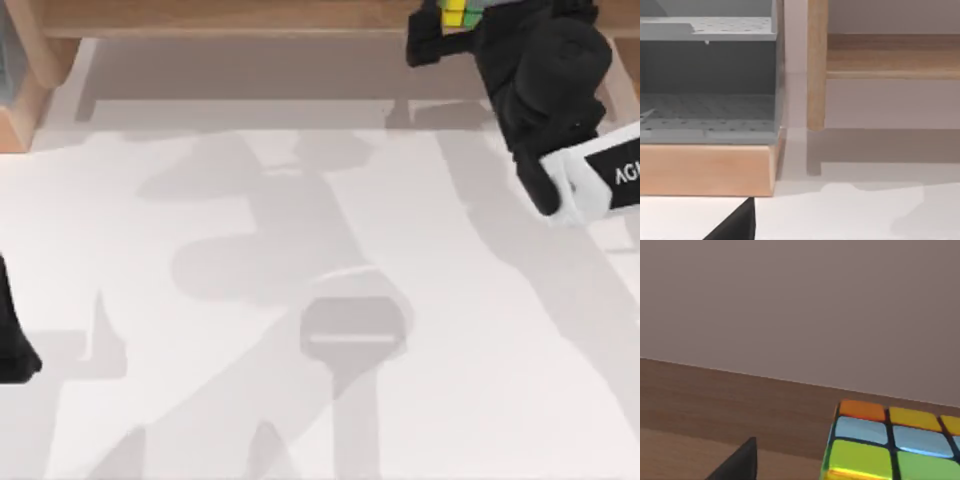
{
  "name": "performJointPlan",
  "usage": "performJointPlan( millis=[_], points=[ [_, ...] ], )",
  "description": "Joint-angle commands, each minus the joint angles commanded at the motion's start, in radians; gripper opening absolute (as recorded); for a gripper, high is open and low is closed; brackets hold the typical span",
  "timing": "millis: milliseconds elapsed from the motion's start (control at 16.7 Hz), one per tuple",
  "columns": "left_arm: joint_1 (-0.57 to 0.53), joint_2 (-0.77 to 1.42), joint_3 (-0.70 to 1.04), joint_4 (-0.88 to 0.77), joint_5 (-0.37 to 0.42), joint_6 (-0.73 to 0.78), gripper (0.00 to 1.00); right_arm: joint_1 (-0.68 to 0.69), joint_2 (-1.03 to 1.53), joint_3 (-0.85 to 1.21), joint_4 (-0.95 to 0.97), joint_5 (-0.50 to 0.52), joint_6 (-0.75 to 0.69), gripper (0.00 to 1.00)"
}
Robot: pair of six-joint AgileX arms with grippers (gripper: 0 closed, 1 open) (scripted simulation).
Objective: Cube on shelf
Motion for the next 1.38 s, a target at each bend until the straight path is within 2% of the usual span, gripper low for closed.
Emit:
performJointPlan(
  millis=[240, 480, 780, 960, 1080, 1380],
  points=[
    [0.000, 0.000, 0.000, 0.000, 0.000, 0.000, 1.00, -0.077, -0.084, -0.232, 0.068, -0.324, -0.124, 1.00],
    [0.000, 0.000, 0.000, 0.000, 0.000, 0.000, 1.00, -0.203, -0.147, -0.493, 0.141, -0.638, -0.307, 1.00],
    [0.000, 0.000, 0.000, 0.000, 0.000, 0.000, 1.00, -0.414, -0.206, -0.765, 0.242, -0.940, -0.615, 1.00],
    [0.000, 0.000, 0.000, 0.000, 0.000, 0.000, 1.00, -0.559, -0.229, -0.868, 0.303, -1.042, -0.813, 1.00],
    [0.000, 0.000, 0.000, 0.000, 0.000, 0.000, 1.00, -0.661, -0.242, -0.903, 0.345, -1.072, -0.945, 1.00],
    [0.000, 0.000, 0.000, 0.000, 0.000, 0.000, 1.00, -0.903, -0.239, -0.893, 0.429, -1.039, -1.234, 1.00]
  ],
)
